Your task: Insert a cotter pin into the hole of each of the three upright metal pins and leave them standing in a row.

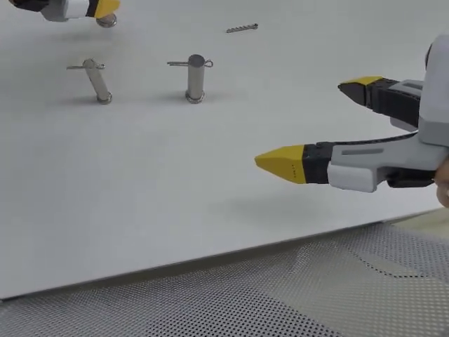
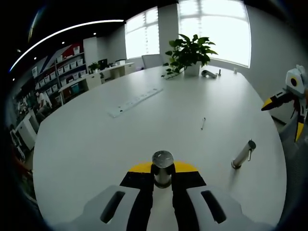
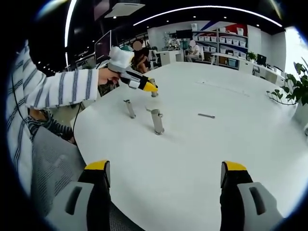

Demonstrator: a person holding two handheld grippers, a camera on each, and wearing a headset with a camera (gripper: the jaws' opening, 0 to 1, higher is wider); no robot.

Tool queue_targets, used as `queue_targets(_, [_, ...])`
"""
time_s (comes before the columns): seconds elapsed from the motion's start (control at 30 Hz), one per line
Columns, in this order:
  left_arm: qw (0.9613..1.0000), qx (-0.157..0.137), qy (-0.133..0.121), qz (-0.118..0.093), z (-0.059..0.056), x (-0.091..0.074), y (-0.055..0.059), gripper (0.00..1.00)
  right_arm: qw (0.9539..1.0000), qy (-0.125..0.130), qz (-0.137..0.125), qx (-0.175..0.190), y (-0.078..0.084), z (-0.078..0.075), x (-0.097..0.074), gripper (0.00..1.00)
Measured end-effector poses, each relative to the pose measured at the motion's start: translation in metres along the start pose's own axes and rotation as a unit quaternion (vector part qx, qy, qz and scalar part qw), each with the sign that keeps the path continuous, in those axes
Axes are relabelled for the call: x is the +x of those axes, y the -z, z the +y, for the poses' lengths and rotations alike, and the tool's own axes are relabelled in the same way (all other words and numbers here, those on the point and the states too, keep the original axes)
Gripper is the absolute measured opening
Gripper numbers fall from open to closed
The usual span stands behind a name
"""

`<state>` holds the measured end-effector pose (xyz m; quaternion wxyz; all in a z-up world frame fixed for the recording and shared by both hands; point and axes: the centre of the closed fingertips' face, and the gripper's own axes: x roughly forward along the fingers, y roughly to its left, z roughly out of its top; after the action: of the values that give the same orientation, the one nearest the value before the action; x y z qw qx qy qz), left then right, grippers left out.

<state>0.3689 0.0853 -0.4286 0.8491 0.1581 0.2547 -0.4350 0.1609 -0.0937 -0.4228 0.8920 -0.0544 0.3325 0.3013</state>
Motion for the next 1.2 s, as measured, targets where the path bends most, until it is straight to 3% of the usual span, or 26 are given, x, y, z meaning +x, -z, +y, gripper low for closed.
queue_targets(0.17, [0.9995, 0.022, 0.013, -0.015, -0.014, -0.026, -0.024, 0.09, 1.0, -0.001, -0.005, -0.004, -0.002, 0.001, -0.001, 0.94])
queue_targets(0.3, [0.9981, 0.042, 0.032, -0.03, -0.031, -0.044, -0.038, 0.09, 0.9999, -0.002, -0.011, -0.009, -0.006, 0.002, -0.003, 0.94])
queue_targets(0.53, [0.995, 0.079, 0.053, -0.032, -0.065, -0.064, -0.047, 0.09, 0.9997, -0.005, -0.019, -0.013, -0.009, 0.004, -0.005, 0.94])
queue_targets(0.67, [0.9939, 0.09, 0.055, -0.03, -0.084, -0.068, -0.045, 0.09, 0.9996, -0.007, -0.022, -0.014, -0.009, 0.006, -0.006, 0.95])
queue_targets(0.8, [0.9952, 0.069, 0.061, -0.034, -0.104, -0.068, -0.036, 0.09, 0.9995, -0.01, -0.026, -0.015, -0.011, 0.008, -0.008, 0.95])
queue_targets(1.03, [0.9962, 0.032, 0.079, -0.016, -0.14, -0.064, -0.012, 0.09, 0.9992, -0.016, -0.03, -0.02, -0.011, 0.012, -0.011, 0.95])
queue_targets(1.2, [0.9976, 0.012, 0.067, -0.014, -0.156, -0.059, -0.003, 0.09, 0.9991, -0.016, -0.033, -0.02, -0.011, 0.012, -0.013, 0.95])
